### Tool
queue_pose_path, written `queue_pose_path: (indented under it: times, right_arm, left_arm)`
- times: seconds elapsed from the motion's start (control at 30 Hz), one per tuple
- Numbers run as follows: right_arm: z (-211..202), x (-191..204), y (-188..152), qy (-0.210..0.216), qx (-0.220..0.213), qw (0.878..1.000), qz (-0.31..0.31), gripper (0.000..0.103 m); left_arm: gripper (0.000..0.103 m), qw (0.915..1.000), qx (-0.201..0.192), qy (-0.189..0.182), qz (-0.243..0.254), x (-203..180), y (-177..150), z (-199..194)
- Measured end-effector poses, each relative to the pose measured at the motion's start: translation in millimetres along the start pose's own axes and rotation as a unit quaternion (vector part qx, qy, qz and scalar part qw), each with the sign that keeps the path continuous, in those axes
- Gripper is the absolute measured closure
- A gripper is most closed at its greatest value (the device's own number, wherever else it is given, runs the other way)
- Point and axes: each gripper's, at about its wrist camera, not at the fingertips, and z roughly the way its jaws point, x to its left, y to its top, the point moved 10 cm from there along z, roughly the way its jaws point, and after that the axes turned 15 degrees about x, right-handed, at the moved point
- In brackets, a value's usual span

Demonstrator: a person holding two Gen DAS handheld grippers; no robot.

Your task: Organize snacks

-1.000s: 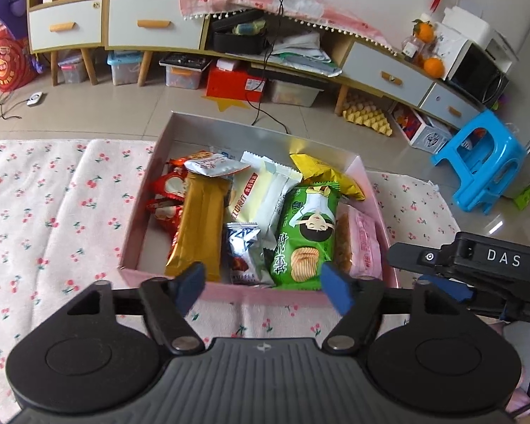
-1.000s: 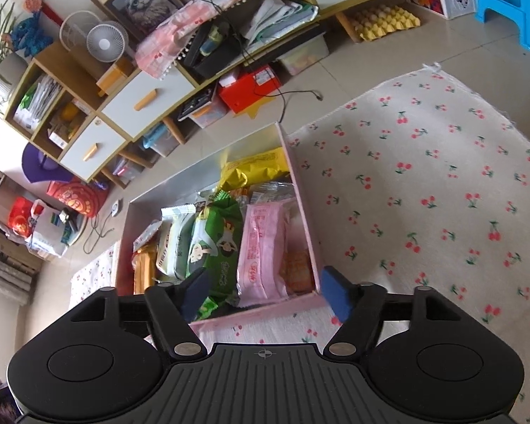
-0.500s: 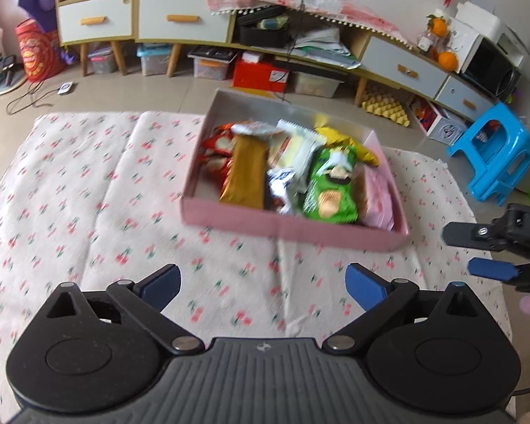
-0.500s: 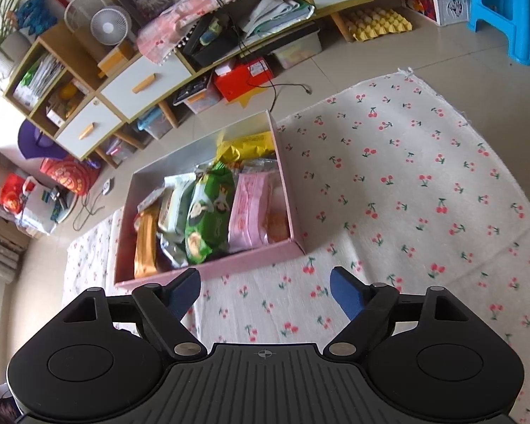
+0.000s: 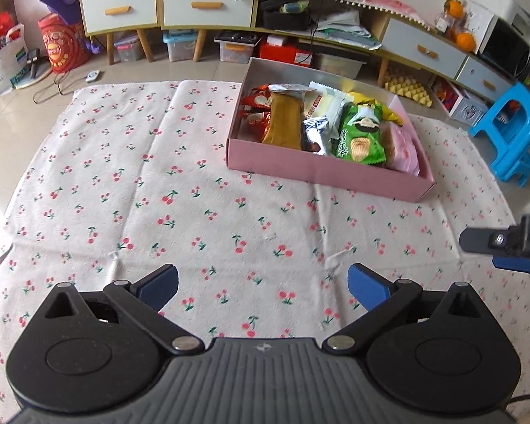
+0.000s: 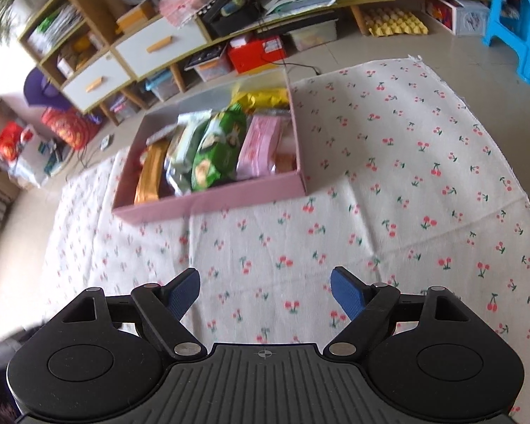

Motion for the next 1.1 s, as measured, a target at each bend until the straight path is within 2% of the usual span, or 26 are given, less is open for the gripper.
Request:
queue_pose_path:
  times: [0.2, 0.37, 0.63, 0.9, 1.1]
  right_arm:
    - [2.0, 9.9, -24.5, -0.052, -0.024, 0.997, -0.045, 0.020]
    - [1.3, 22.8, -35.0, -0.075, -0.045, 0.993, -0.077, 0.019]
    - [8.7, 36.5, -45.0, -0.088, -0.055, 0.990, -0.100, 0.017]
    - [11.6, 26.4, -43.7, -0.076, -0.047, 0.994, -0.069, 0.017]
    - [16.4, 24.6, -45.5, -0.080, -0.040, 0.994, -0.069, 0.017]
  left_arm:
    - [0.001, 0.9992, -0.018, 0.034, 0.005, 1.7, -13.7, -6.9]
    - [0.001, 0.9983, -0.023, 0.054, 0.002, 3.2, -18.5, -9.9]
    - [0.001, 0.9977, -0.022, 0.063, -0.016, 3.8, -20.6, -7.6]
    - [0.001, 0.9971, -0.033, 0.068, -0.007, 0.3, -21.4, -12.3]
    - [0.001, 0.9975, -0.033, 0.061, -0.006, -1.4, -21.6, -12.3]
